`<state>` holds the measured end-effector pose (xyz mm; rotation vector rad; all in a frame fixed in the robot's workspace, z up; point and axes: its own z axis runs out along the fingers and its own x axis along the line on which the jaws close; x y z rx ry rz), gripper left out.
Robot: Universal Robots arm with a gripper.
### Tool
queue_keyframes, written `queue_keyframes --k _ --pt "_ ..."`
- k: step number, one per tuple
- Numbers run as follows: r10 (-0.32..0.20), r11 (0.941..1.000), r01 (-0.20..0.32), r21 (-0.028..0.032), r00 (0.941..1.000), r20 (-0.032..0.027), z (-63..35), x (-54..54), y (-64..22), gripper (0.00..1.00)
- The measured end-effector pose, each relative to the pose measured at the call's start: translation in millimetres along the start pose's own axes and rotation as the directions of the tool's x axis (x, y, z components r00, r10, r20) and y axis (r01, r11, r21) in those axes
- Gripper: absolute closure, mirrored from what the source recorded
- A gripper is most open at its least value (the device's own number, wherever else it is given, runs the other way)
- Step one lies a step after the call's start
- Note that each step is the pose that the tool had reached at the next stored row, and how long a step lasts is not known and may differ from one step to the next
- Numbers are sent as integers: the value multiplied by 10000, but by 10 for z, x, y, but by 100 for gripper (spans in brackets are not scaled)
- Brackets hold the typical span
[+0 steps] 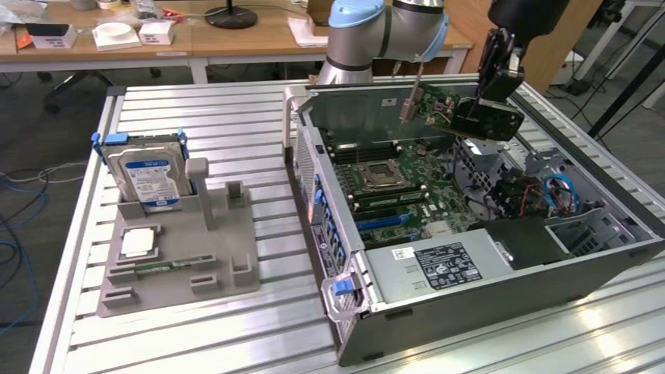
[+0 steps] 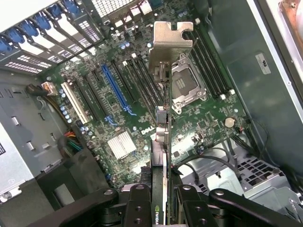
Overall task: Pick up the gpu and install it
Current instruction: 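Insert the gpu into the slot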
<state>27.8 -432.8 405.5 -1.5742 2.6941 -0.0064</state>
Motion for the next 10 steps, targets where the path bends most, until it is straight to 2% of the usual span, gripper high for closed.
queue_keyframes --k 10 --pt "-190 9998 190 -3 9998 3 0 0 -1 74"
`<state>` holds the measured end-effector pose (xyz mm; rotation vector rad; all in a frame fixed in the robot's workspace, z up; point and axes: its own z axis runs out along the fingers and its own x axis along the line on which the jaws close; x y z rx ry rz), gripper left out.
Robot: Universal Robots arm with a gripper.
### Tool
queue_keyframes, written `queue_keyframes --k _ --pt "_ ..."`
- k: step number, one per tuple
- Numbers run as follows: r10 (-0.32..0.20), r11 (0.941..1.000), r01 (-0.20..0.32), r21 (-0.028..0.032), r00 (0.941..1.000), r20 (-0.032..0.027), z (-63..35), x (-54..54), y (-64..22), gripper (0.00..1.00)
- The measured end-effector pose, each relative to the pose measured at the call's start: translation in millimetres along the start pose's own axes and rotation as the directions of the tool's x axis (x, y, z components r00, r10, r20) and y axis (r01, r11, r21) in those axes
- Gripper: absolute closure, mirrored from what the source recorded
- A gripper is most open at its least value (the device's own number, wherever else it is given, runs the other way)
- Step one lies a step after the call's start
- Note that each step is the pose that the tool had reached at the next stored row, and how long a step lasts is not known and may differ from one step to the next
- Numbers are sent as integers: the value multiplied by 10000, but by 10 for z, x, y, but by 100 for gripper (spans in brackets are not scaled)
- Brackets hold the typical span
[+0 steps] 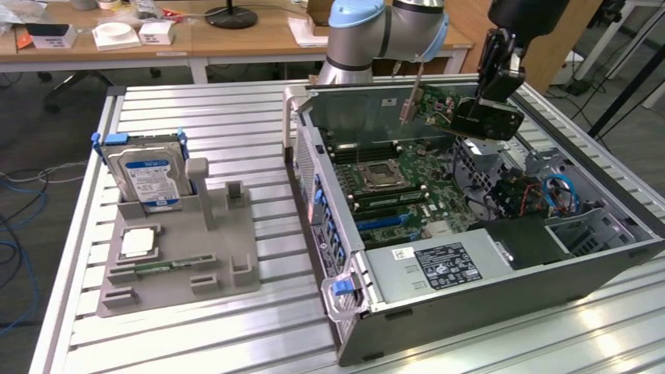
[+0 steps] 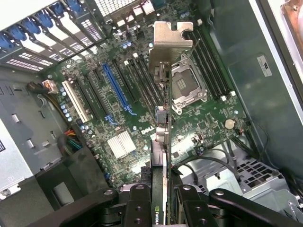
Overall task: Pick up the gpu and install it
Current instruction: 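Insert the gpu into the slot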
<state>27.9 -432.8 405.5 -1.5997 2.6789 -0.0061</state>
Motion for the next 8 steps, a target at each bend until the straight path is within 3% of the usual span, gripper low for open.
queue_keyframes --k 8 --pt "-152 9999 152 -2 9999 2 0 0 -1 74"
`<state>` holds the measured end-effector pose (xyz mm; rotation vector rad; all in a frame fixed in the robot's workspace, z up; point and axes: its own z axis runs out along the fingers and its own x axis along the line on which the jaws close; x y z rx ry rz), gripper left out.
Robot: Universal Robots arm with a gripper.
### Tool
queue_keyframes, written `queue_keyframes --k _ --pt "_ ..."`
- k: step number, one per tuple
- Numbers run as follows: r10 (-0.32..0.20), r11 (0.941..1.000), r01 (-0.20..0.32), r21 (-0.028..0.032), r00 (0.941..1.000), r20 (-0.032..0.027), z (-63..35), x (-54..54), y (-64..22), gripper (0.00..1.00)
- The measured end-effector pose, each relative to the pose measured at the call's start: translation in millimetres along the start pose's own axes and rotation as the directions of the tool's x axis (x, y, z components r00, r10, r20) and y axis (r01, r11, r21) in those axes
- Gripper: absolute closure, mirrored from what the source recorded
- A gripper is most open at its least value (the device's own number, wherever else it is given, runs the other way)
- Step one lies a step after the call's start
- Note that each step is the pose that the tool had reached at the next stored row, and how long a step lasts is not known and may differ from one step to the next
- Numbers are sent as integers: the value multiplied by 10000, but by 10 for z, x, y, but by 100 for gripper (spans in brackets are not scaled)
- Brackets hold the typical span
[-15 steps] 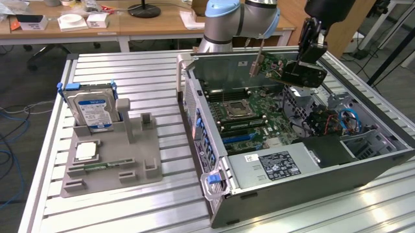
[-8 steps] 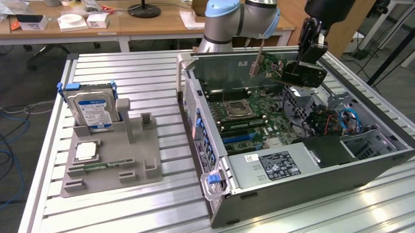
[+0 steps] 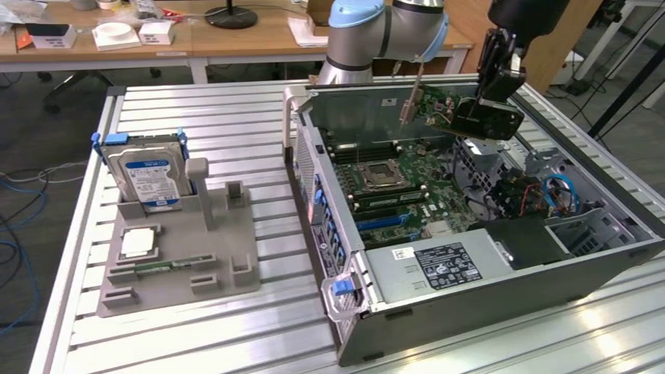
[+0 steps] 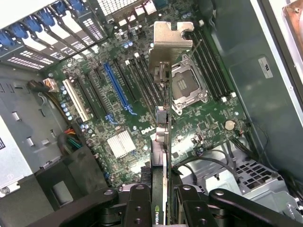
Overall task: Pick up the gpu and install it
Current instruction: 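Insert the gpu into the slot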
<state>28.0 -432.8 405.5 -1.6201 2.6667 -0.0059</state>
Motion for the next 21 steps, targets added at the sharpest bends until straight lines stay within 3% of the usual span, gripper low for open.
queue_keyframes --k 21 --pt "-379 9993 379 -7 9993 6 0 -3 -6 74"
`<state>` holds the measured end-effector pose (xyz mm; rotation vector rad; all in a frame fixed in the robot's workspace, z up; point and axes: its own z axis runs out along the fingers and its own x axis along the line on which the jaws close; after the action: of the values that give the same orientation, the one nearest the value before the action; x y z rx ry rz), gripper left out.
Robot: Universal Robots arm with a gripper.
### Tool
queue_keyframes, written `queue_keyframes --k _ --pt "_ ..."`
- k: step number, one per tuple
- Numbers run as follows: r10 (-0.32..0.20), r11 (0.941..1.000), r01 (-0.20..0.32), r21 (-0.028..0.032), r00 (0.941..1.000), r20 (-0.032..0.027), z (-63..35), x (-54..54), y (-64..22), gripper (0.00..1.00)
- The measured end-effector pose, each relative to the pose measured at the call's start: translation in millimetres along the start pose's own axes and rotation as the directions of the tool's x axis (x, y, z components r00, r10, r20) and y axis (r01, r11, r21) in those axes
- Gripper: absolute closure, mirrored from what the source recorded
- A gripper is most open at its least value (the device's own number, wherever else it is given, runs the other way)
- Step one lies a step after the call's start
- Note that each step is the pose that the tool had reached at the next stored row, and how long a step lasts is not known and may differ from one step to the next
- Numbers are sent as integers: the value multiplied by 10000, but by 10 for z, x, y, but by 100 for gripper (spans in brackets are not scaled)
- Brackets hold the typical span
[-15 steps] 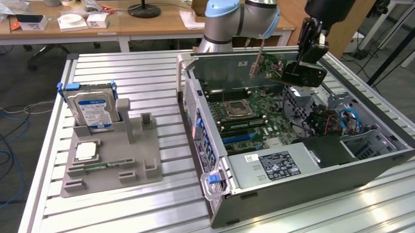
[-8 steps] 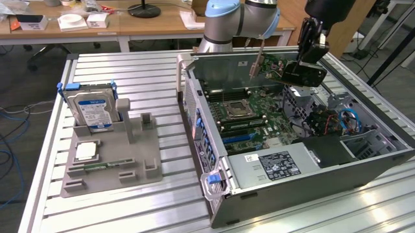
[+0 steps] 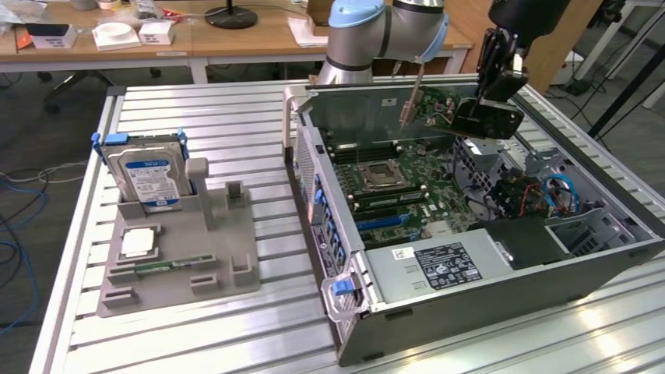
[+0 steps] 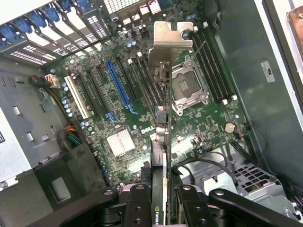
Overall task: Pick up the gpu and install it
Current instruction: 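Insert the gpu into the slot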
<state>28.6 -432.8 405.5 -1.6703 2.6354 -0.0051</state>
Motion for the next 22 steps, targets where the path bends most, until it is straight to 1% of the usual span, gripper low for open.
queue_keyframes --k 22 --pt "-379 9993 379 -6 9993 5 0 -1 -2 74"
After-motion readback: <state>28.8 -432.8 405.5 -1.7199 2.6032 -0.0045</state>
